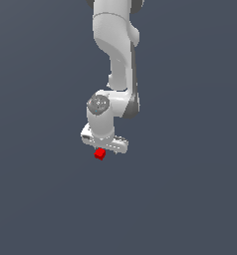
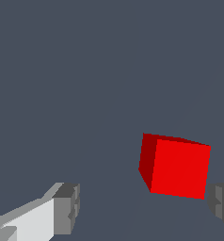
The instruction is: Pick up the red cube and move it to a goal position.
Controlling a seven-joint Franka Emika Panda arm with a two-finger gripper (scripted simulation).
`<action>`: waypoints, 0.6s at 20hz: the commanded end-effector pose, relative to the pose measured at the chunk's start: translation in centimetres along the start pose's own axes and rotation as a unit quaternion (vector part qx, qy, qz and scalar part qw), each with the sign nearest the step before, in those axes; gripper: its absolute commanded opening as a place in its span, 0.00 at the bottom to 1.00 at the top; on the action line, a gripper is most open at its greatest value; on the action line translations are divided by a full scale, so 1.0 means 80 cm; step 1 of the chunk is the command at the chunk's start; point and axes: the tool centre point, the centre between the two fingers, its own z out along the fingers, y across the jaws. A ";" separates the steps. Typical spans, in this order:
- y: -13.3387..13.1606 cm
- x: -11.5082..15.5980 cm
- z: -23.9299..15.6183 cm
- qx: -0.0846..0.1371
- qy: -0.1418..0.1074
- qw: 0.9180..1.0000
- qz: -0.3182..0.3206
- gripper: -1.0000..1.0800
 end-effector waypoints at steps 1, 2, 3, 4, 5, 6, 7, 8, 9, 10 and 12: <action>0.015 0.005 0.020 0.000 0.002 1.000 0.024 0.96; 0.020 0.007 0.026 -0.001 0.003 0.999 0.032 0.96; 0.024 0.008 0.032 -0.001 0.003 0.999 0.039 0.96; 0.028 0.009 0.037 -0.001 0.003 0.999 0.045 0.96; 0.031 0.010 0.042 -0.001 0.004 0.999 0.050 0.96; 0.034 0.011 0.045 -0.001 0.004 0.999 0.054 0.96; 0.036 0.012 0.048 0.000 0.004 0.998 0.058 0.96; 0.037 0.012 0.050 0.000 0.004 0.998 0.061 0.96; 0.038 0.013 0.052 0.000 0.004 0.998 0.063 0.96; 0.039 0.013 0.053 0.000 0.004 0.998 0.064 0.96; 0.039 0.013 0.053 0.000 0.004 0.998 0.064 0.96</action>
